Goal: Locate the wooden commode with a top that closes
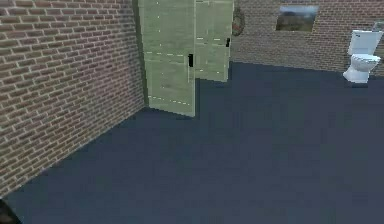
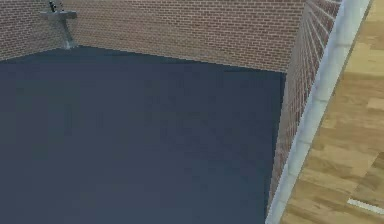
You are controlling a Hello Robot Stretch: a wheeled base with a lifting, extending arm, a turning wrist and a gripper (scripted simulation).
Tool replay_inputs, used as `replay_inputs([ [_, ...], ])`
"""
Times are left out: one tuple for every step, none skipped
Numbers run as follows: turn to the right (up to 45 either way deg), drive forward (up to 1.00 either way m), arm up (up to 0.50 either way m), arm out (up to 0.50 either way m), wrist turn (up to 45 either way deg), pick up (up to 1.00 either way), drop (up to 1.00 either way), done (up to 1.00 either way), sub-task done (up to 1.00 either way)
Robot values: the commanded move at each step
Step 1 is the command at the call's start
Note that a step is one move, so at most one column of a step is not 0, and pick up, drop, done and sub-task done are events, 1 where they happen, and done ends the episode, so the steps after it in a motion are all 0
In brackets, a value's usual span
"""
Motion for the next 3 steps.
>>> replay_inputs([
  [0.0, 0.35, 0.00, 0.00, 0.0, 0.00, 0.00, 0.00, 0.00],
  [-45.0, 0.00, 0.00, 0.00, 0.0, 0.00, 0.00, 0.00, 0.00],
  [-24.0, 0.00, 0.00, 0.00, 0.0, 0.00, 0.00, 0.00, 0.00],
])
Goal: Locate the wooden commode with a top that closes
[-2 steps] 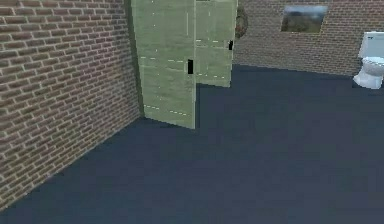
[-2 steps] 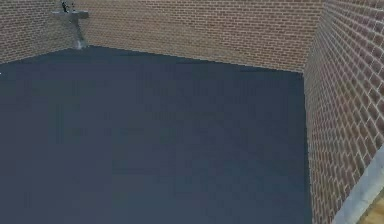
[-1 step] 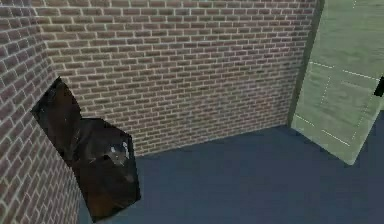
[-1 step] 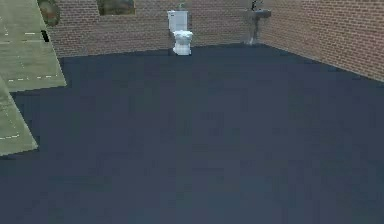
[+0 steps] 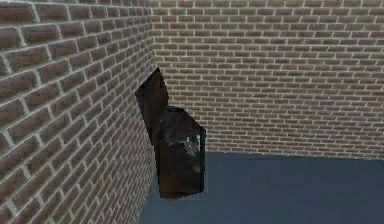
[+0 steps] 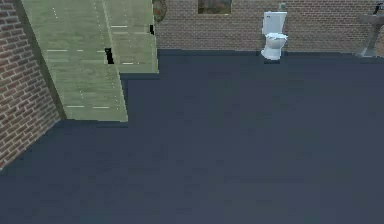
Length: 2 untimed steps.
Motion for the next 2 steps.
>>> replay_inputs([
  [0.0, 0.45, 0.00, 0.00, 0.0, 0.00, 0.00, 0.00, 0.00],
  [0.0, 0.00, 0.00, 0.00, 0.0, 0.00, 0.00, 1.00, 0.00],
])
